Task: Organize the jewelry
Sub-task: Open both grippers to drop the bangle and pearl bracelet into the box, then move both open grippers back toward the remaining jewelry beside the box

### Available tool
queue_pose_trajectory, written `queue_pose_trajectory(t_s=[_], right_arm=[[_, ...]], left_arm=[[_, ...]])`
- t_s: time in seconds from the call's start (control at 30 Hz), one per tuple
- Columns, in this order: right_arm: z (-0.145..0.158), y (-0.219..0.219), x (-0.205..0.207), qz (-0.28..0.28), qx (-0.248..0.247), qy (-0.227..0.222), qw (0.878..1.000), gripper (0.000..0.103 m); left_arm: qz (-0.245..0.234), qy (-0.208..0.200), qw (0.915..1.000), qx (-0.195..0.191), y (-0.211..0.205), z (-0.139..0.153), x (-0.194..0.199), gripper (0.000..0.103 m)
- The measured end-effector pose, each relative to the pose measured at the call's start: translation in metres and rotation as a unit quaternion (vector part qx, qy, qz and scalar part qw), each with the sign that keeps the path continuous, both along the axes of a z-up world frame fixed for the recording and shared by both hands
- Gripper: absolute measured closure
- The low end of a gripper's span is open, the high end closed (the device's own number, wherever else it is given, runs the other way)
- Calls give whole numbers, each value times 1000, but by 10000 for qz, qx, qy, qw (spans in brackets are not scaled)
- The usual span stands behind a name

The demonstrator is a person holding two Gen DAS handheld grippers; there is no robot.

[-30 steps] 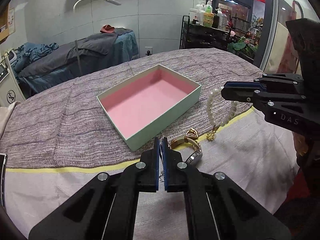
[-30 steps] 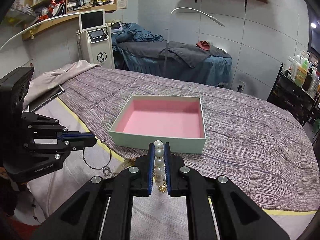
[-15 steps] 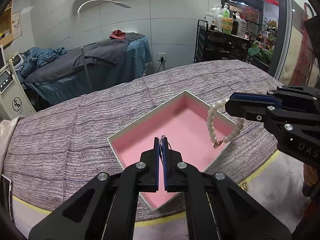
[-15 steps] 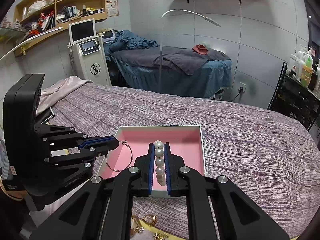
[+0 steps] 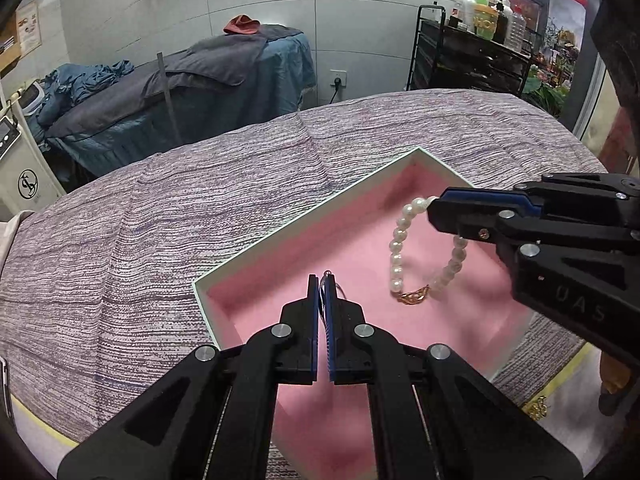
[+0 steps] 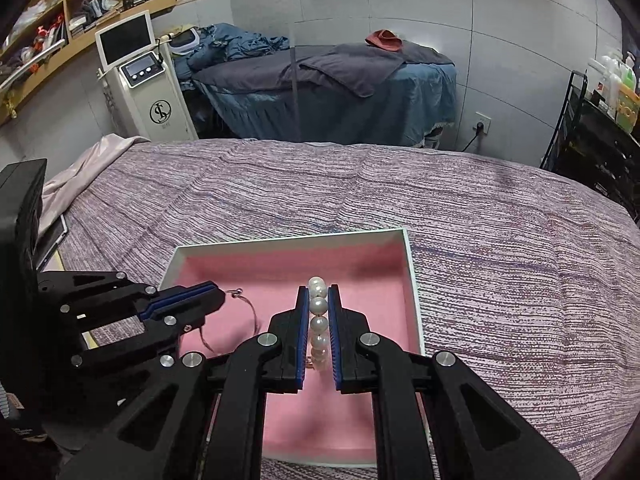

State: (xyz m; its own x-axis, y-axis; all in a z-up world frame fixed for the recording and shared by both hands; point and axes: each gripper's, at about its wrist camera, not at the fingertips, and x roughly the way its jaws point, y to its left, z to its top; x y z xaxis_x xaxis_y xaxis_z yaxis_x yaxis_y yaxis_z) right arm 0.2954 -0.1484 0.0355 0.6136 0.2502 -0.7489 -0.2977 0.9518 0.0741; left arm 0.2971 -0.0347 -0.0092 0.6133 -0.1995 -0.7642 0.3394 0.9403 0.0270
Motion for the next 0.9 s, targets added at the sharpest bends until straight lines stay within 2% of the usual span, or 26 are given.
queue_pose_trajectory(t_s=[0.1, 0.2, 0.23, 0.37, 0.43, 0.47, 0.5, 0.57, 0.67, 0.73, 0.8, 0.9], right_arm=[[-5, -1, 2, -21, -152, 6, 9999, 94], [-9, -2, -1, -42, -297, -83, 9995, 91], [-10, -3, -2, -51, -319, -103, 9994, 89], [-4, -9, -8, -151, -274, -297, 9991, 63], [2, -12, -11, -244, -292, -428, 9984, 62], [5, -14, -14, -257, -276, -486, 9981, 61], [8, -16, -16, -266, -251, -537, 9979, 59], [15, -19, -24, -366, -230, -644, 9970, 53], [28, -26, -41, -508, -139, -799, 9954, 42], [33, -28, -56, -618, -177, -920, 9937, 34], [35, -31, -72, -652, -195, -1015, 9925, 28], [29, -33, -89, -633, -285, -967, 9929, 26]], left_arm=[[77, 31, 9999, 60, 4, -6, 7, 100], [51, -105, 9998, 149, 3, -6, 5, 100], [34, -133, 9997, 209, 2, -6, 4, 100], [40, -209, 9986, 476, 0, -5, 1, 98], [32, -206, 9987, 469, 2, -3, -2, 96], [16, -217, 9987, 466, 2, -2, -3, 85], [7, -244, 9985, 492, 2, -1, -4, 62], [67, -411, 9972, 620, 2, 2, -8, 33], [95, -709, 9954, 641, 4, 15, -21, 32], [179, -910, 9947, 448, 11, 27, -35, 25], [366, -1239, 9913, 255, 19, 38, -54, 8], [496, -1606, 9858, 33, 29, 43, -85, 6]])
